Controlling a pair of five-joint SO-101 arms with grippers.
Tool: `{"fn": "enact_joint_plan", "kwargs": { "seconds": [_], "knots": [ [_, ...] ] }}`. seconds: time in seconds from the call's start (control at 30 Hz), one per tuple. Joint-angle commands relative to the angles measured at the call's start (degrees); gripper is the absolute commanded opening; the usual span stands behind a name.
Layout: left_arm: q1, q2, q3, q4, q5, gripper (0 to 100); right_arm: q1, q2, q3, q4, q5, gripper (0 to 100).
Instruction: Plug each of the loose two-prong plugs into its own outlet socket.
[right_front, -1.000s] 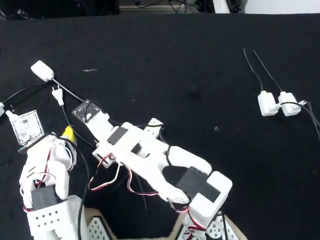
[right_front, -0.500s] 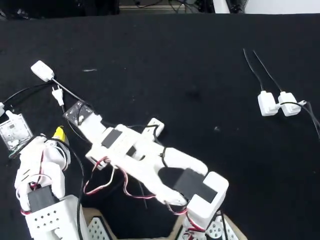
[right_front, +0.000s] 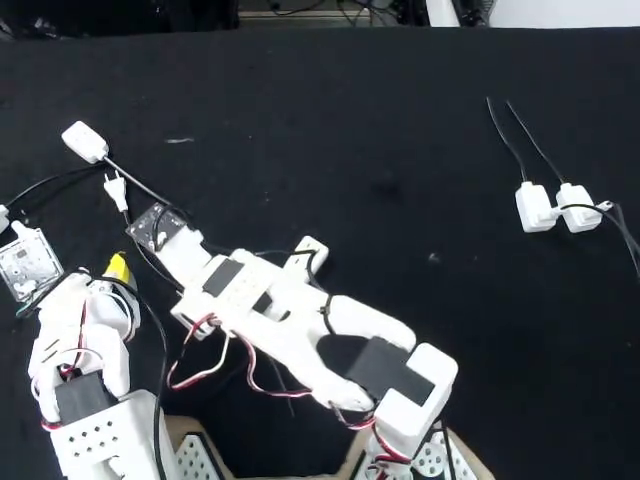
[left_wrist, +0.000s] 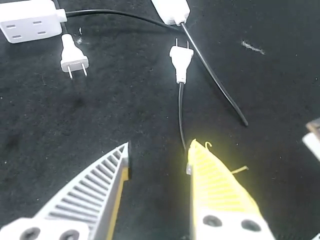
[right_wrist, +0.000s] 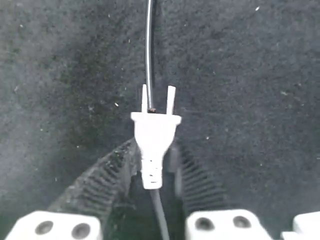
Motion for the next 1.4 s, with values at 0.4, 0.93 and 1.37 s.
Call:
{"fn": "enact_joint_plan", "kwargs": {
  "seconds": [0.4, 0.93, 1.37],
  "knots": [
    [-0.4, -0.6, -2.5, -0.8, 0.4, 20, 2.6, 10.3, -15.5, 9.7, -0.2, 12.3],
    [1.6, -0.6, -2.5, -0.8, 0.2, 20, 7.3, -13.2, -0.8, 8.8, 4.5, 1.1],
    [15.7, -0.5, -3.6, -0.7, 0.0, 20, 4.3, -46.0, 33.9, -18.4, 4.9, 1.1]
  ]
}}
